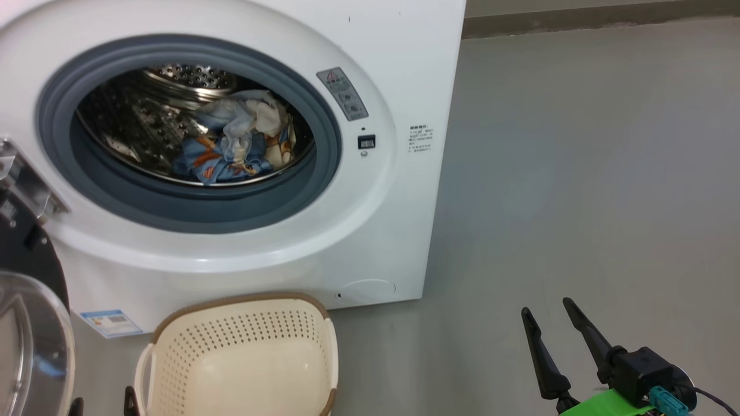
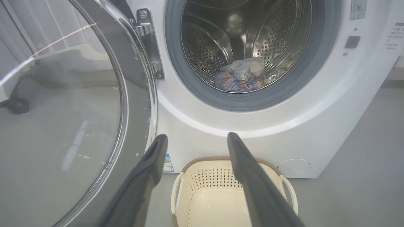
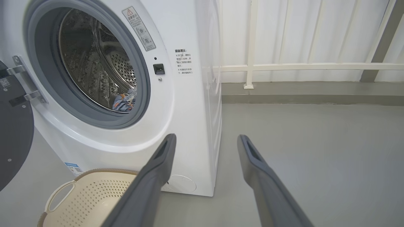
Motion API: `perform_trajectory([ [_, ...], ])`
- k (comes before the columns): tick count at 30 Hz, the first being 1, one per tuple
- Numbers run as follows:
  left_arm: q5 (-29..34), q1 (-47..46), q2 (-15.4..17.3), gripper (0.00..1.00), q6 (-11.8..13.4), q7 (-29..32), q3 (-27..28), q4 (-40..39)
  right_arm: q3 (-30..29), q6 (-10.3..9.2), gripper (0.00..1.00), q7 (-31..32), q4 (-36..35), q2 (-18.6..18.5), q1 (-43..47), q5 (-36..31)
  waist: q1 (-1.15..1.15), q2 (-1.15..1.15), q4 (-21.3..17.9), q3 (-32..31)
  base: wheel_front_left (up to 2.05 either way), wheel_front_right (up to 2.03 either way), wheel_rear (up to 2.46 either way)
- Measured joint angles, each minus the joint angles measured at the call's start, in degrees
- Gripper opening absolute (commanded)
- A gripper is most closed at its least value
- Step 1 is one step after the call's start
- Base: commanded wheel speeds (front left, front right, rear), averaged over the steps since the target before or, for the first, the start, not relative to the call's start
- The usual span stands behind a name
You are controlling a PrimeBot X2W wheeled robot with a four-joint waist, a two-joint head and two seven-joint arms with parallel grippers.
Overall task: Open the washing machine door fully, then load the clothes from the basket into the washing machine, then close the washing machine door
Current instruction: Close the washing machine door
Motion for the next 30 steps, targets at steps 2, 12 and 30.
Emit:
perform_trajectory([
  [2,0.6,0.0,-0.2,1.00,0.0,0.0,0.1,0.0,0.0,0.00,1.00,0.0,0.1,0.0,0.0,0.0,0.00,0.00,0.0,0.0,-1.97,1.97,0.00],
  [12,0.9,-0.1,-1.2,1.00,-1.0,0.0,0.8,-0.1,-0.1,0.00,1.00,0.0,0.2,0.0,0.0,0.1,0.00,0.00,-0.1,0.3,-2.09,2.09,0.00],
  [30,1.5,-0.6,-2.5,1.00,-2.3,0.0,1.7,-0.1,-0.3,0.00,1.00,0.0,0.7,0.0,0.0,0.1,0.00,0.00,0.0,0.2,-0.67,0.67,0.00],
])
